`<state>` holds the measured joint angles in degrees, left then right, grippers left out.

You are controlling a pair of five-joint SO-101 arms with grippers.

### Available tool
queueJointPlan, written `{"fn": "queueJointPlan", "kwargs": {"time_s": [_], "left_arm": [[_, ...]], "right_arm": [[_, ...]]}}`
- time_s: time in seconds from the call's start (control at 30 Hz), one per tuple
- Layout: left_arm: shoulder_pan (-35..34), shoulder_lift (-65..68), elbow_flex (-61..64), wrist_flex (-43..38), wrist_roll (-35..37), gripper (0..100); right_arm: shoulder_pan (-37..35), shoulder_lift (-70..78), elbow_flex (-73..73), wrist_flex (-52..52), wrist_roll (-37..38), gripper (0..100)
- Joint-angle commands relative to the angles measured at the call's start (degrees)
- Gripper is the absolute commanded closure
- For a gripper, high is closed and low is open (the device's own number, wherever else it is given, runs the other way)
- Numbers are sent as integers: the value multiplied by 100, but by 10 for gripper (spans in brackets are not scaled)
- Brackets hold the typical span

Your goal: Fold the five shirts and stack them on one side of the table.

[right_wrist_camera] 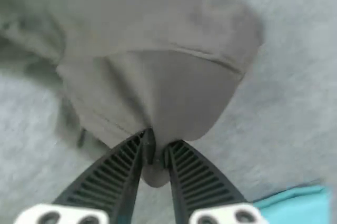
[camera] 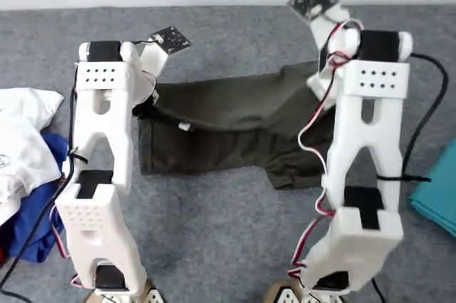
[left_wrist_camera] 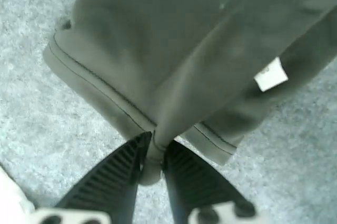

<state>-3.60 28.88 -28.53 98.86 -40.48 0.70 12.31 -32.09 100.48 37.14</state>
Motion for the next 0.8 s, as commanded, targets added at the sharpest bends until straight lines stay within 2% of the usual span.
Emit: {"fn": "queueJointPlan", "kwargs": {"time_s": [0.0,0.67,0.77], "left_arm": [[0,-88,268,114,-141,997],[-53,-229,585,167,-132,997],[-9,-448,919,167,-132,997]], "right_arm": [[84,-725,914,233,-53,983],[330,-2229,3341,242,-26,986],[347,-2378,3613,233,-18,984]]}}
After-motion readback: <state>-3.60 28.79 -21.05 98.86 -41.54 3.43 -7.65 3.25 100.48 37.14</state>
